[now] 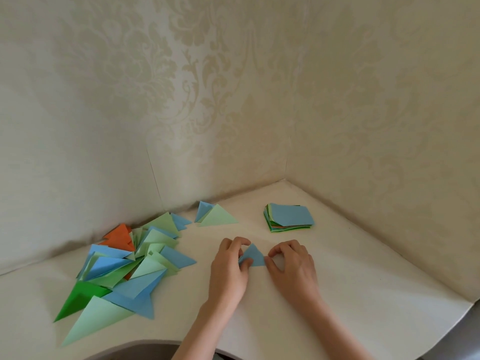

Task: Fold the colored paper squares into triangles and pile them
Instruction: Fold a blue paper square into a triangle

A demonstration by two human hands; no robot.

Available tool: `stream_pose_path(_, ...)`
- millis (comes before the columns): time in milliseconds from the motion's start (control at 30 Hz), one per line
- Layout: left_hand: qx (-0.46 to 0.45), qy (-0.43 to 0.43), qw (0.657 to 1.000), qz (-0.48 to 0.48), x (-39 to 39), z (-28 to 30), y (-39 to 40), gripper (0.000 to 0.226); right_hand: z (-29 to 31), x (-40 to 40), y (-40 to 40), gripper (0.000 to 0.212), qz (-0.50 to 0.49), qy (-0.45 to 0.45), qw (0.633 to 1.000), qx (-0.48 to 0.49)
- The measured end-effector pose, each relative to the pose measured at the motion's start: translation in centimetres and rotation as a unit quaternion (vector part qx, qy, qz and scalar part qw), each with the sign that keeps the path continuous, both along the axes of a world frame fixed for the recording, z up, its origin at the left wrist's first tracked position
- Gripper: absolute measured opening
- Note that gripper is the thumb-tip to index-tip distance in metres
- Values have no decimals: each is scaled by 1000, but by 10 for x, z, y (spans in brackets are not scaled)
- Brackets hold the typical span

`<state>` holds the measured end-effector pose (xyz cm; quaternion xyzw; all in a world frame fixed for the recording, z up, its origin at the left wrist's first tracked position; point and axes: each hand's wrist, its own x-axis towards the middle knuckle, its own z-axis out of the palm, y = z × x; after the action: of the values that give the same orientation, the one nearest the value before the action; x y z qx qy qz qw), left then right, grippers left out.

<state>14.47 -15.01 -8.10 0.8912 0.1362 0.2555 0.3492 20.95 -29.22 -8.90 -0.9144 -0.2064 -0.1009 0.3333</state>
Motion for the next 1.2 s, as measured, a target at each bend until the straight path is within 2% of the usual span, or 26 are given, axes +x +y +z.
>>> stream_pose_path(100,-32,-14,999,-13,0,-2,12,29,0,0,-2,12,12,7,1000,20)
stream_pose_path(233,-116,-54,991,39,10,5,48,23,15,15,-2,12,10,34,997,72)
stream_pose_path(333,-128,-75,986,73,22,14,75,15,23,39,2,19,-21,-57,997,56)
stream_pose_path(433,-137,-76,984,85,38,17,95,12,19,64,6,31,-43,-113,992,-19)
stream_pose_path(600,-119,-36,989,84,62,11,109,10,11,82,10,28,-32,-92,993,-62)
stream_pose_path(767,-63,-31,992,103,71,5,109,10,2,86,13,5,-42,-144,987,-60)
stream_pose_path(1100,7,-43,990,131,71,0,109,24,9,87,10,11,-15,-92,996,-13)
stream_pose_path(1200,19,-86,989,119,63,6,101,26,12,84,2,11,-7,-128,992,15)
